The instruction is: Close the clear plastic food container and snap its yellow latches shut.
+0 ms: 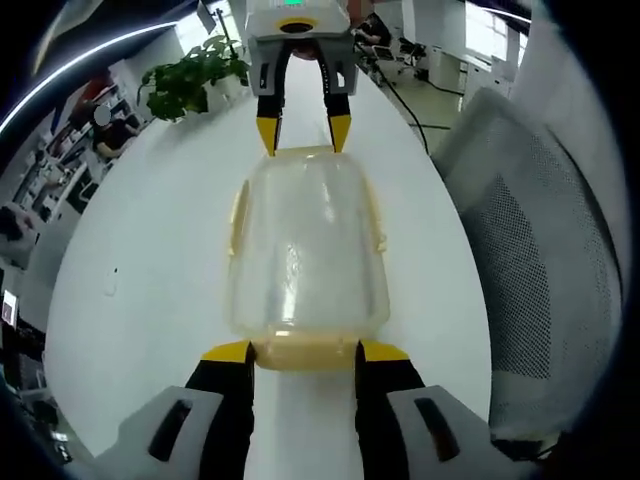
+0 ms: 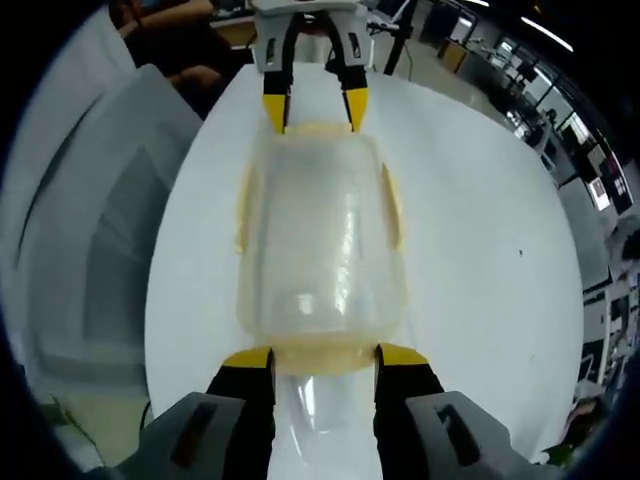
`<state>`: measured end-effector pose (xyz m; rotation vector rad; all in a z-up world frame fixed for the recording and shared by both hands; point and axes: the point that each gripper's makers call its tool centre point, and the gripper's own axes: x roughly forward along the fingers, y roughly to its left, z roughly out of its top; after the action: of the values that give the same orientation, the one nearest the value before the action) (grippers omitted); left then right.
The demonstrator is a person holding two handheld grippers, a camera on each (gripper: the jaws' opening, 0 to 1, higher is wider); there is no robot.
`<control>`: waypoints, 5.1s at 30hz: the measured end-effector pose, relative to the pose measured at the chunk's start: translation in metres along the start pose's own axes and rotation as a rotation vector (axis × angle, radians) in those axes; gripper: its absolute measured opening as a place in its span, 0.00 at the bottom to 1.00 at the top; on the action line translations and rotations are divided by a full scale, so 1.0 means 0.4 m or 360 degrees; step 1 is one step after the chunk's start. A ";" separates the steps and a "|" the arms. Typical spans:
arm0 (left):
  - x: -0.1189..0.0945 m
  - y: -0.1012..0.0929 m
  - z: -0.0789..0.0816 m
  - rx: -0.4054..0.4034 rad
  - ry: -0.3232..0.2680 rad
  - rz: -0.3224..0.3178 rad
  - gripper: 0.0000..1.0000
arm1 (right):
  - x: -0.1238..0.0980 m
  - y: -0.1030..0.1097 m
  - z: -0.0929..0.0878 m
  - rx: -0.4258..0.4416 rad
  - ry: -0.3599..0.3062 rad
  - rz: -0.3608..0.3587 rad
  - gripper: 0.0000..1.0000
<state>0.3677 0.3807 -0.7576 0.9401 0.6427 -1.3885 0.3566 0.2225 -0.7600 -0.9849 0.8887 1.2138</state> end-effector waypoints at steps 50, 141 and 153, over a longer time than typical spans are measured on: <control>0.089 -0.020 0.166 -0.0213 -0.0123 0.0054 0.38 | -0.060 -0.031 -0.181 -0.0112 0.0079 0.0110 0.36; 0.115 0.026 0.201 -0.0993 -0.0343 0.0049 0.50 | -0.133 -0.108 -0.254 0.0903 -0.0089 -0.0028 0.41; 0.129 0.030 0.216 -0.1382 -0.0350 0.0095 0.50 | -0.112 -0.123 -0.248 0.1372 -0.0082 -0.0125 0.39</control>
<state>0.3725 0.2797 -0.7552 0.1100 0.9244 -0.9783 0.3961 0.1106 -0.7450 -0.2831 1.1696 0.6608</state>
